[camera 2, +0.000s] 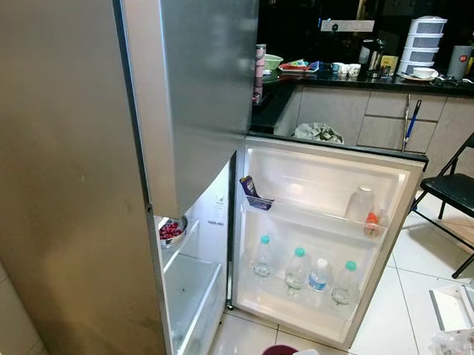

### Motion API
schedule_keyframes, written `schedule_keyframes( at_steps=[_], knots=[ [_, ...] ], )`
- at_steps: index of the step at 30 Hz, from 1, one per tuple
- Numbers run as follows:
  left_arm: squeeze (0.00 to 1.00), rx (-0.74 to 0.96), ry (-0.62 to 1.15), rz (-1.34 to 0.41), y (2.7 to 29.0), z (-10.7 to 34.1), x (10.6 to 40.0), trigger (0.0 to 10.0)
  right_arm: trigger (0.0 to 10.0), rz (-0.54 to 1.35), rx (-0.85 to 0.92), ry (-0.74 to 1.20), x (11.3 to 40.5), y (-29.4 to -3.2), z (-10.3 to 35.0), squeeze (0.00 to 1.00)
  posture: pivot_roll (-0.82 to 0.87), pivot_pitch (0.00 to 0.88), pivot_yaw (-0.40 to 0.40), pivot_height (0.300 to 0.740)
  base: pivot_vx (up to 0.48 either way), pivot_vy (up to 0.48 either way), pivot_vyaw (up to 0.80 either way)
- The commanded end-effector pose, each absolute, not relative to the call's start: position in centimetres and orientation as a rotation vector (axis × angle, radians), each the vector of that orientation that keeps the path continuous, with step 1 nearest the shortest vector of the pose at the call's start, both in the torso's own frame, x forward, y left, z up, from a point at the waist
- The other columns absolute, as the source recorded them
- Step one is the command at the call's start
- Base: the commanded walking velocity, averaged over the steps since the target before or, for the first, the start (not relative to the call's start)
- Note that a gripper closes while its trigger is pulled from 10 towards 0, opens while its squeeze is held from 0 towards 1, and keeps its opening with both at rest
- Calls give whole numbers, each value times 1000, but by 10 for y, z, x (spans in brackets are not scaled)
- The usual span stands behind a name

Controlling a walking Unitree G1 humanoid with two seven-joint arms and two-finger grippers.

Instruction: Restocking fridge

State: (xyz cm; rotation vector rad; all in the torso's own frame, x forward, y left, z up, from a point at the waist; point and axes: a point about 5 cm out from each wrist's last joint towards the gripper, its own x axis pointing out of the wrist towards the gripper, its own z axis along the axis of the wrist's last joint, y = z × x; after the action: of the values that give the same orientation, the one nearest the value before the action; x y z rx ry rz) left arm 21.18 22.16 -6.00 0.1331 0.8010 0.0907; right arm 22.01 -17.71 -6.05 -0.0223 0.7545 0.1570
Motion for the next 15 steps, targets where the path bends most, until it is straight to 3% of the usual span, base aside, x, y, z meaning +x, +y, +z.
schedule_keyframes(
  at_steps=[1,5,6,8,9,10,12,13,14,15],
  knots=[
    [0,135,819,85,219,-63,209,10000,9608,167,-8,752,222,-178,-59,0,-1,33,-46,734,0,0,0],
    [0,135,820,83,220,-63,208,10000,10000,124,-9,750,221,-180,-60,0,-4,35,-44,734,0,0,0],
    [0,135,821,82,220,-63,208,10000,6275,152,16,750,221,-178,-60,0,-4,35,-44,734,0,0,0],
    [0,135,821,81,220,-63,208,10000,6275,178,36,750,221,-175,-60,0,-4,35,-44,734,0,0,0],
    [0,136,820,79,219,-63,209,10000,3333,198,-20,752,221,-175,-60,0,-2,34,-45,734,0,0,0],
    [0,135,819,78,219,-63,209,10000,10000,172,-26,753,220,-176,-60,0,-2,35,-42,734,0,0,0],
    [0,135,818,78,220,-63,209,10000,10000,154,-26,755,220,-177,-61,0,-2,35,-42,734,0,0,0],
    [0,136,818,77,220,-63,209,10000,4941,166,4,755,219,-175,-61,0,-4,35,-41,734,0,0,0],
    [0,136,818,77,220,-63,209,10000,4941,166,4,755,219,-175,-61,0,-4,35,-41,734,0,0,0],
    [0,137,818,76,220,-63,209,10000,0,180,19,757,219,-174,-61,0,-4,35,-41,734,0,0,0]
  ],
)
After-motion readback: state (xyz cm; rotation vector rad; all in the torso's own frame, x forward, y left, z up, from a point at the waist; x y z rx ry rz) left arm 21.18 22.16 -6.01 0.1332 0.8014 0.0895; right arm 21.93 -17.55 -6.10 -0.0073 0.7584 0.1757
